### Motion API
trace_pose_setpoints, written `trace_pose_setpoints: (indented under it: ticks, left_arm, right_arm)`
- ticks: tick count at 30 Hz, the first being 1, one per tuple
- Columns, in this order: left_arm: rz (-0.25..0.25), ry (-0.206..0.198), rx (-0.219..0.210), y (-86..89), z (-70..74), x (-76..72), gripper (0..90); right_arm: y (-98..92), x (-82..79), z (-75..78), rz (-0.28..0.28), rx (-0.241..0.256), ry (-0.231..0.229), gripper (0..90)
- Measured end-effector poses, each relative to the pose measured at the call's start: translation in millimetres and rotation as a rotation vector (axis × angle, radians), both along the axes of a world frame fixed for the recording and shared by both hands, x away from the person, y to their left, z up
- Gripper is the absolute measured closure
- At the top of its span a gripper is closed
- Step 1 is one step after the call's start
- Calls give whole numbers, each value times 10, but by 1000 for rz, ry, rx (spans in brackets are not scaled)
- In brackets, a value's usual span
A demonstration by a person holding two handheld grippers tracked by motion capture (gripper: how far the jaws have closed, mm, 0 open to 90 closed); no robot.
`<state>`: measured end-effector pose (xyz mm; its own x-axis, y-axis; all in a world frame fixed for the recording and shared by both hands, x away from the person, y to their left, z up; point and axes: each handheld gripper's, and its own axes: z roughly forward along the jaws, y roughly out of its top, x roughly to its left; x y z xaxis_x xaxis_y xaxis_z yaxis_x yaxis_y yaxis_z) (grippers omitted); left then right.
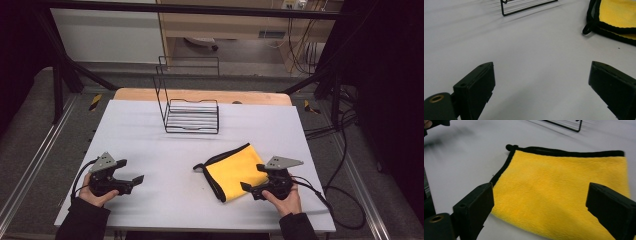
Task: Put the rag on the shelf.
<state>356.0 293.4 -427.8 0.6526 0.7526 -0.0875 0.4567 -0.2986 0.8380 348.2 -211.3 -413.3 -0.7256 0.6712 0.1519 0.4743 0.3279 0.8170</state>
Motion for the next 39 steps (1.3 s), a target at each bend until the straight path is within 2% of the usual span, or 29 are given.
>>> trace_pose_setpoints:
  ticks: [6, 11, 16, 19, 24, 31, 39]
  left_arm:
    - [3, 7, 0, 1, -3, 2, 78]
    - [2, 4, 1, -4, 0, -3, 78]
    - [6, 4, 1, -8, -2, -3, 78]
    - [7, 5, 1, -7, -4, -2, 77]
    - [7, 3, 4, -13, -4, -4, 77]
    - [4, 4, 4, -14, -6, -3, 78]
    - [0, -1, 6, -20, 1, -9, 77]
  right_arm:
    - [284, -47, -43, 39, -45, 32, 172]
    - [501, -98, -77, 91, -70, 29, 271]
    - [679, -127, -165, 119, -108, 27, 389]
    - [728, -121, -211, 124, -111, 36, 471]
    - [792, -145, -250, 133, -144, 30, 536]
    - [851, -140, -332, 116, -175, 32, 644]
    - [895, -166, -357, 100, -225, -7, 680]
